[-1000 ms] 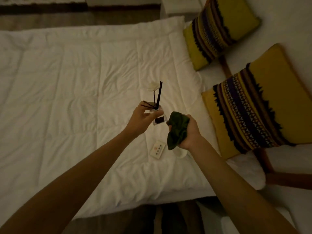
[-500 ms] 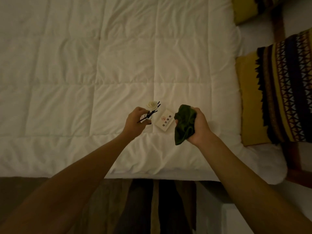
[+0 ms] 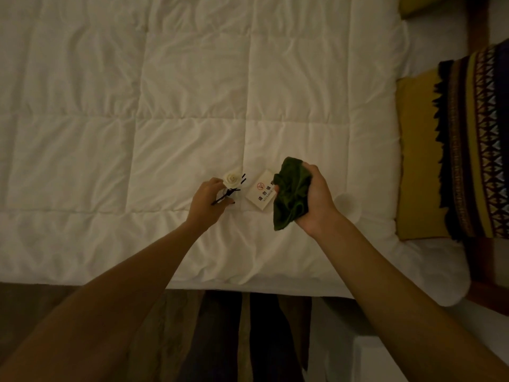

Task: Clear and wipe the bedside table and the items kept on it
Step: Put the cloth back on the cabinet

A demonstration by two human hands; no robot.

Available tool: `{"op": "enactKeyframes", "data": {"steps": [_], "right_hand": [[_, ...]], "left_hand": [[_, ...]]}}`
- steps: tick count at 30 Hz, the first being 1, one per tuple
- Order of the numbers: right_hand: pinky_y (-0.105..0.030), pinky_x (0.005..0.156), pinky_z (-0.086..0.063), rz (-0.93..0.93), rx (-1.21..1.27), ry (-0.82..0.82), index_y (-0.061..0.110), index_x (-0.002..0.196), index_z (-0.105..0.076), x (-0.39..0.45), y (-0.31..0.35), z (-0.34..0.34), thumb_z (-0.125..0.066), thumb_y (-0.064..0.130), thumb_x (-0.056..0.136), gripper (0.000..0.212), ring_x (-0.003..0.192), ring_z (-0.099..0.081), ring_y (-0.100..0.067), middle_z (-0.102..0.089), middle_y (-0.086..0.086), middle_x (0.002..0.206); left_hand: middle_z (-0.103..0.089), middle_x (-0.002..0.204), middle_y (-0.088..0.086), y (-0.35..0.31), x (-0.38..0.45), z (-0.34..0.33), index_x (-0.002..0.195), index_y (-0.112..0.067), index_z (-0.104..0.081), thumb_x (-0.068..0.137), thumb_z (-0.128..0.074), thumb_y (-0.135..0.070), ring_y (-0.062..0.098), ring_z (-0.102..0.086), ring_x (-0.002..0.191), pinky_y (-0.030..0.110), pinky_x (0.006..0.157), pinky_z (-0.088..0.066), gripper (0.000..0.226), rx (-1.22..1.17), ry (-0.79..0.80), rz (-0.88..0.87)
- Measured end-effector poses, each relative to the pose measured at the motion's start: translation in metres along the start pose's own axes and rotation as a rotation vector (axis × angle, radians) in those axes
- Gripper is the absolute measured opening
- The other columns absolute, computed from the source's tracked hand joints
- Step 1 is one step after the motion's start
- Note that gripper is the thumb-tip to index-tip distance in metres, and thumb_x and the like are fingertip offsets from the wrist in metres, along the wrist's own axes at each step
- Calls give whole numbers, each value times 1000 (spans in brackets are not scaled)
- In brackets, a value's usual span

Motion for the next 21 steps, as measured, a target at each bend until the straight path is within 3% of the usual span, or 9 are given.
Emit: {"op": "enactKeyframes", "data": {"steps": [3, 5, 9, 11, 13, 15, 17, 19, 21], "right_hand": [[-43, 98, -50, -5, -1, 12, 13, 130, -65, -2, 4, -2, -56, 44, 94, 48, 90, -63, -24, -69, -14, 110], [-46, 102, -49, -10, -5, 16, 14, 130, -65, -10, 9, -7, -56, 45, 95, 48, 98, -63, -28, -68, -15, 114], [-39, 82, -57, -8, 38, 51, 16, 132, -63, -42, 28, -28, -57, 45, 94, 48, 85, -68, -27, -73, -15, 104], [-38, 80, -57, -6, 30, 73, 17, 134, -62, -65, 41, -44, -58, 44, 94, 49, 84, -72, -27, -75, -15, 106], [-41, 86, -56, 13, 5, 137, 19, 137, -60, -90, 55, -65, -59, 41, 95, 47, 96, -73, -29, -73, -16, 115], [-46, 97, -52, 38, -46, 189, 20, 139, -57, -117, 70, -88, -59, 40, 96, 48, 110, -69, -35, -67, -17, 128], [-47, 98, -52, 58, -85, 217, 15, 139, -57, -142, 82, -109, -57, 43, 97, 50, 113, -67, -37, -67, -19, 127], [-45, 92, -56, 72, -110, 268, 12, 135, -60, -165, 91, -130, -54, 47, 98, 51, 111, -68, -36, -70, -20, 123], [-46, 94, -56, 110, -142, 350, 12, 134, -62, -193, 104, -156, -49, 49, 100, 52, 112, -68, -35, -70, -18, 122]], "left_hand": [[-67, 115, 9, -1, -3, 7, 121, -12, -66, 81, -79, -18, 32, -60, 104, 33, 83, -42, 43, 14, 4, 20], [-63, 123, 8, -2, -7, 17, 128, -15, -61, 77, -83, -22, 31, -58, 111, 36, 87, -45, 57, 17, 33, 54], [-39, 148, 6, -15, -23, 49, 150, -19, -35, 62, -92, -40, 23, -44, 130, 42, 108, -43, 107, -11, 182, 156], [-27, 154, 5, -31, -29, 75, 153, -21, -26, 60, -91, -50, 21, -34, 138, 43, 114, -37, 117, -10, 181, 197], [-21, 155, 5, -59, -32, 104, 151, -24, -30, 63, -87, -53, 23, -27, 142, 46, 114, -37, 109, -10, 146, 228], [-20, 155, 6, -102, -32, 132, 142, -31, -44, 70, -83, -51, 27, -25, 142, 50, 112, -38, 84, 13, 126, 198], [-30, 150, 3, -155, -34, 159, 128, -35, -57, 78, -78, -50, 23, -30, 139, 49, 111, -39, 56, -25, 82, 115], [-46, 139, -7, -208, -41, 179, 123, -36, -61, 80, -71, -57, 11, -46, 129, 41, 107, -45, 48, -245, 57, 69], [-60, 129, -9, -256, -51, 201, 125, -32, -59, 77, -69, -63, 6, -62, 113, 36, 97, -54, 58, -536, 70, 49]]}}
Point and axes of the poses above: each hand's wrist, its own x-axis towards the middle knuckle, its own z-axis out of the back of the hand, y = z × x, the point moved 8 cm from there along x, towards the middle knuckle
